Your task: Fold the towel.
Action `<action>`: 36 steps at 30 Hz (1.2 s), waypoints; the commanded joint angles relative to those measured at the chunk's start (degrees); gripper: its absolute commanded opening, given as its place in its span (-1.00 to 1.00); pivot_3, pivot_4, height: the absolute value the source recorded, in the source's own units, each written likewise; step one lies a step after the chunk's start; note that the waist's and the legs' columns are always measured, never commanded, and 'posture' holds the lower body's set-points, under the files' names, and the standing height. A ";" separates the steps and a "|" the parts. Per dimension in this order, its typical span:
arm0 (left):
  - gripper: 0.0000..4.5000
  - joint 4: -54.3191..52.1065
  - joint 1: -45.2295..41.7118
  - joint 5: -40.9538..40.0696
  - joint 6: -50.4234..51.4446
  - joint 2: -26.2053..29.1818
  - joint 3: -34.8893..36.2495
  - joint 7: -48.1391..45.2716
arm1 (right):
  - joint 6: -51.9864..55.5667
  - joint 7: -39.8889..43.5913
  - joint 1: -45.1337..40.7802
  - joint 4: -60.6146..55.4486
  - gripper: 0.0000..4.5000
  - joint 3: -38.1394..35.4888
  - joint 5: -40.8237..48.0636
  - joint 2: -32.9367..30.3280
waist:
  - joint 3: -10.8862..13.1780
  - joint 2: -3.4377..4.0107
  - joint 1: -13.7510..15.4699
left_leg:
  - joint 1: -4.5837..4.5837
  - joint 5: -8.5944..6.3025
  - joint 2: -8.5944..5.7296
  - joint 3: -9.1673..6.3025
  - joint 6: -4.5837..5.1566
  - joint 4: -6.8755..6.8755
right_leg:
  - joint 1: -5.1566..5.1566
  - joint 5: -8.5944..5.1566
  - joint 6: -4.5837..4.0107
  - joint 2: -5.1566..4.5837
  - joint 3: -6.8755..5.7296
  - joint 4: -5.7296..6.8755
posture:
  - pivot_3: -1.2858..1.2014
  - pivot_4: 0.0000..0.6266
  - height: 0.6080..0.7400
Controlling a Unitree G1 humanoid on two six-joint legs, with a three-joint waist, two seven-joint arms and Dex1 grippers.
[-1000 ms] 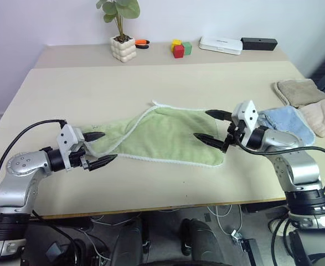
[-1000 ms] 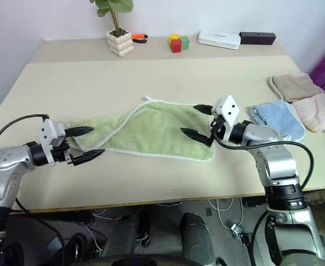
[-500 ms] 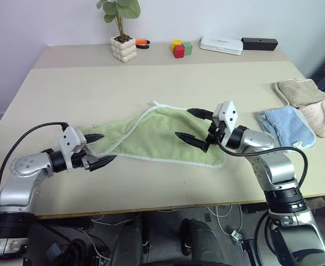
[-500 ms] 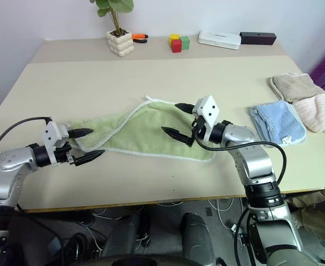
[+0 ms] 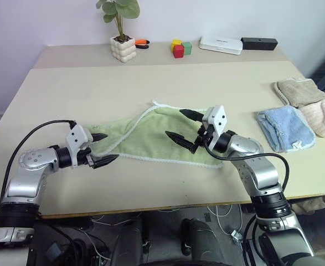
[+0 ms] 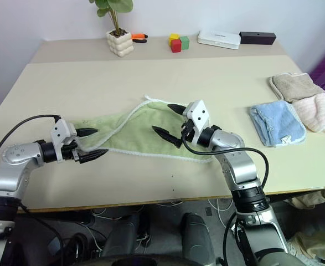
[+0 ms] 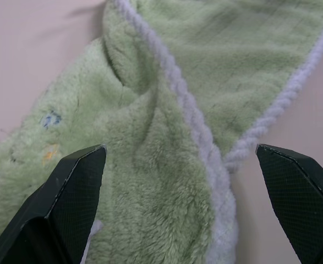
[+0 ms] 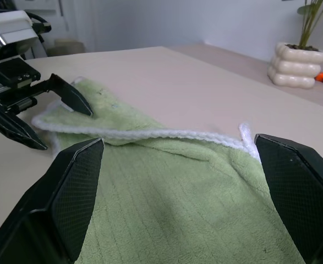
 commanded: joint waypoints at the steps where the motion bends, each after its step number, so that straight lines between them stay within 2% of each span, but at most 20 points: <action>1: 1.00 -0.17 -0.33 -0.38 0.23 1.68 0.57 -1.49 | -1.80 -0.89 0.00 -2.65 0.98 -0.03 -0.39 0.82 | 0.00 0.00 -0.03 | 0.00 0.00 0.00 0.00 0.00 0.00 | 0.00 0.00 0.00 0.00 0.00 0.00 | 0.03 -0.52 1.00; 2: 1.00 -0.27 -0.29 -0.40 0.53 1.98 0.50 -1.88 | -1.96 -1.09 0.06 -2.60 0.98 0.12 -0.44 1.01 | 0.00 0.00 -0.04 | 0.00 0.00 0.00 0.00 0.00 0.00 | -0.01 0.00 0.00 0.00 0.00 0.00 | 0.03 -0.52 1.00; 5: 0.63 0.12 -0.58 -0.04 0.96 2.60 0.16 -2.52 | -2.63 -1.52 -0.02 -1.93 1.00 0.40 -0.91 1.55 | 0.00 0.00 0.00 | 0.00 0.00 0.00 0.00 0.00 0.00 | -0.01 0.00 0.00 0.00 0.00 0.00 | 0.03 -0.52 1.00; 12: -0.99 1.75 -0.93 1.72 0.72 3.06 -1.59 -3.36 | -2.87 -2.09 -0.03 -1.99 1.00 -0.09 -1.09 1.64 | 0.00 0.00 0.02 | 0.00 0.00 0.00 0.00 0.01 0.00 | -0.01 0.00 0.00 0.00 0.00 0.01 | 0.03 -0.52 1.00; 19: -0.99 3.36 -2.53 1.15 0.74 3.45 -0.55 -4.14 | -2.99 -2.45 -0.06 -1.60 1.00 -0.36 -1.27 1.36 | 0.00 0.00 0.00 | 0.00 -0.01 0.00 0.00 0.02 0.00 | -0.01 -0.01 0.00 0.00 0.00 0.01 | 0.03 -0.52 1.00; 23: -0.99 4.97 -5.40 -1.46 1.46 4.23 2.55 -4.50 | -3.85 -3.32 -0.61 -0.40 1.00 -0.78 -2.04 1.40 | 0.00 0.00 0.04 | 0.00 -0.01 0.00 -0.01 0.02 0.00 | -0.02 -0.01 0.00 0.00 0.00 0.02 | 0.03 -0.52 1.00; 28: -0.99 8.04 -9.04 -5.43 2.29 5.47 7.06 -5.82 | -6.54 -8.53 -4.02 5.50 1.00 -2.66 -5.02 2.23 | 0.00 0.00 -0.09 | 0.00 0.03 0.00 0.00 -0.04 0.00 | -0.03 -0.01 0.00 0.00 0.00 0.03 | 0.03 -0.52 1.00; 30: -0.99 9.17 -9.41 -5.43 2.16 6.05 7.31 -6.49 | -7.07 -8.88 -4.63 6.81 1.00 -2.63 -5.56 2.19 | 0.00 0.00 -0.12 | 0.00 0.05 -0.01 0.02 -0.08 0.00 | -0.03 -0.01 0.01 0.00 0.00 0.04 | 0.03 -0.52 1.00; 36: -0.99 7.62 -7.55 -5.83 0.46 5.86 7.69 -7.97 | -5.97 -18.06 -10.39 19.08 1.00 -4.64 -12.77 -0.47 | 0.00 0.00 -0.03 | 0.00 0.08 -0.03 0.05 -0.12 0.02 | -0.03 -0.02 0.03 0.00 0.01 0.07 | 0.03 -0.52 1.00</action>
